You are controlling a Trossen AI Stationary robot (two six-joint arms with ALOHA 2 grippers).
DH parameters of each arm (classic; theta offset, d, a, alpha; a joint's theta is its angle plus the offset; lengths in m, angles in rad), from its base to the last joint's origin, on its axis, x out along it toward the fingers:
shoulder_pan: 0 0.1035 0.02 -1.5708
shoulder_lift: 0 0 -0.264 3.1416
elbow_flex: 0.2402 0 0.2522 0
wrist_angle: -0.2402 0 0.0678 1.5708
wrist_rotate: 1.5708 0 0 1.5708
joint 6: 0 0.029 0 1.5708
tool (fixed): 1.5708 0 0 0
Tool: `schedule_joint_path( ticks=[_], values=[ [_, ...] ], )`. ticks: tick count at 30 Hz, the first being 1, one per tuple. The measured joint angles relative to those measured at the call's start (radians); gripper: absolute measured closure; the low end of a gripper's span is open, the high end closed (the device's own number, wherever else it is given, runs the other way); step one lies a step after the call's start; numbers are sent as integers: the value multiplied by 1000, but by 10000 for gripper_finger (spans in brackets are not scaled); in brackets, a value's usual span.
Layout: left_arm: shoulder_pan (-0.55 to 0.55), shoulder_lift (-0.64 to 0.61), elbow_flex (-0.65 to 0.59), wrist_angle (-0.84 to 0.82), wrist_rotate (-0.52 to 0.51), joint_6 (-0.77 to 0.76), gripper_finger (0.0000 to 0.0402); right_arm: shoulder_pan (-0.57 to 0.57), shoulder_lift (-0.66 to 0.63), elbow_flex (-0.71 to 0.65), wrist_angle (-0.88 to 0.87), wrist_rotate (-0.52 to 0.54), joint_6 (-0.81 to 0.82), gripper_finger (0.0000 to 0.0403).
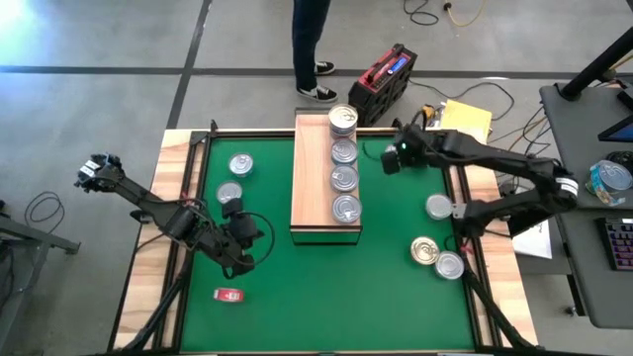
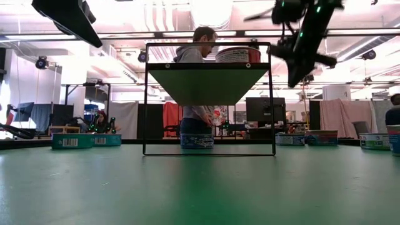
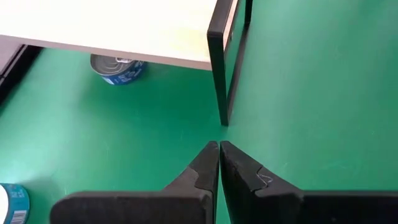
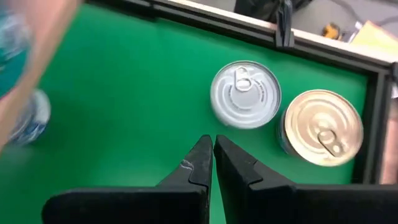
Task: Stack canned seafood by type on shelf
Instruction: Put the top blue tuna can on the shelf
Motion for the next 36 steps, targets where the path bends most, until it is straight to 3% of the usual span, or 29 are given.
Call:
schedule_joint_path(
  ticks=[7, 17, 36],
  values=[
    [0, 0, 0, -12, -3, 2, 401, -162, 87, -54, 102, -32, -55, 390],
    [0, 0, 0, -17, -27, 3, 402, -215, 255, -101, 238, -111, -108, 390],
    [0, 4, -1, -17, -26, -4, 401, -268, 254, -260, 441, -115, -103, 391]
  ],
)
